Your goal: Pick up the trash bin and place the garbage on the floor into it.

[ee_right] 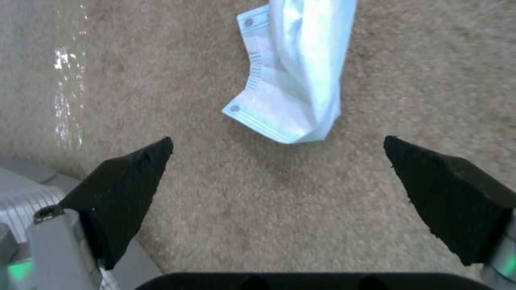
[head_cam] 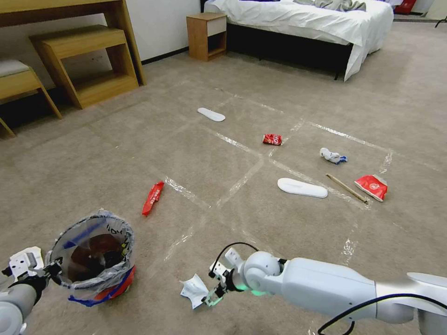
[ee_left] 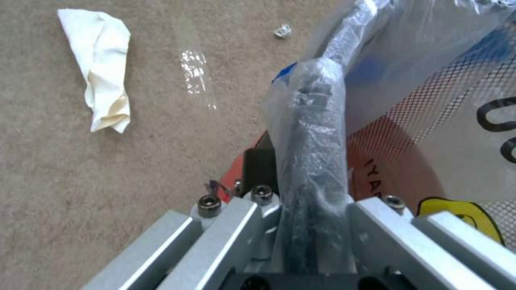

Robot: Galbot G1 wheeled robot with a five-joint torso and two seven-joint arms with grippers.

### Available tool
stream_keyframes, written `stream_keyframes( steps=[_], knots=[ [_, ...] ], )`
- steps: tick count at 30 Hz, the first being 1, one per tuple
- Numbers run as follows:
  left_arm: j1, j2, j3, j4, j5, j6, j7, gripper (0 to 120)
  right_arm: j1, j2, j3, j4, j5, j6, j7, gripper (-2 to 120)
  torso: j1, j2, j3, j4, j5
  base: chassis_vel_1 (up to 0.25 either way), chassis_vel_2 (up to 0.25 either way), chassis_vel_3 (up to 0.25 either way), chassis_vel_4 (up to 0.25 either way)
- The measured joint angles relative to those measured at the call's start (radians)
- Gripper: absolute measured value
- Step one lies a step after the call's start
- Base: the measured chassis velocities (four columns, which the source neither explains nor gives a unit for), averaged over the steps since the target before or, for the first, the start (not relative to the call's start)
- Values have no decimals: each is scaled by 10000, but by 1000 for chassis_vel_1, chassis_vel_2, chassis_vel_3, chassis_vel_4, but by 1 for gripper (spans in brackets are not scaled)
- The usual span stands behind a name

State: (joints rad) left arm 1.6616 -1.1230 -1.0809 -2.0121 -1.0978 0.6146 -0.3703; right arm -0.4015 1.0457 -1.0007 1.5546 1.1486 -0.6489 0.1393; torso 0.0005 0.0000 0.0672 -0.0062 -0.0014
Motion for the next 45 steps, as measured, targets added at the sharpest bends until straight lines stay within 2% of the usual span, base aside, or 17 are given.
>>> stream_keyframes(
  steps=[11, 35, 38, 40, 41, 43, 45],
  knots=[
    [215, -110, -130, -30, 61, -109, 159, 1, -69, 754, -228, -847, -809, 761, -9, 100, 0, 0, 0, 0, 0, 0, 0, 0, 0],
    [231, -108, -99, -50, 109, -167, 220, 1, -340, 1122, -379, -1567, -1248, 1461, 45, 99, 0, 1, 0, 1, 0, 0, 0, 0, 0],
    [234, -126, -97, -51, 114, -182, 226, 1, -378, 1175, -428, -1593, -1240, 1547, 104, 95, 0, 1, 0, 0, 0, 0, 0, 0, 0],
    [263, -159, -97, -51, 154, -210, 279, 1, -418, 1235, -500, -1718, -1297, 1755, 157, 82, 0, 2, 0, 0, 1, 0, 0, 0, 0],
    [263, -159, -97, -51, 154, -210, 279, 1, -418, 1235, -500, -1718, -1297, 1755, 157, 82, 0, 2, 0, 0, 1, 0, 0, 0, 0],
    [304, -187, -88, -41, 237, -260, 344, 1, -469, 1314, -534, -1915, -1428, 2064, 180, 71, 0, 2, 0, 1, 0, 0, 0, 0, 0],
    [306, -187, -77, -38, 244, -262, 347, 1, -483, 1330, -537, -1955, -1465, 2131, 180, 67, 0, 2, 0, 1, 0, 0, 0, 0, 0]
  ],
)
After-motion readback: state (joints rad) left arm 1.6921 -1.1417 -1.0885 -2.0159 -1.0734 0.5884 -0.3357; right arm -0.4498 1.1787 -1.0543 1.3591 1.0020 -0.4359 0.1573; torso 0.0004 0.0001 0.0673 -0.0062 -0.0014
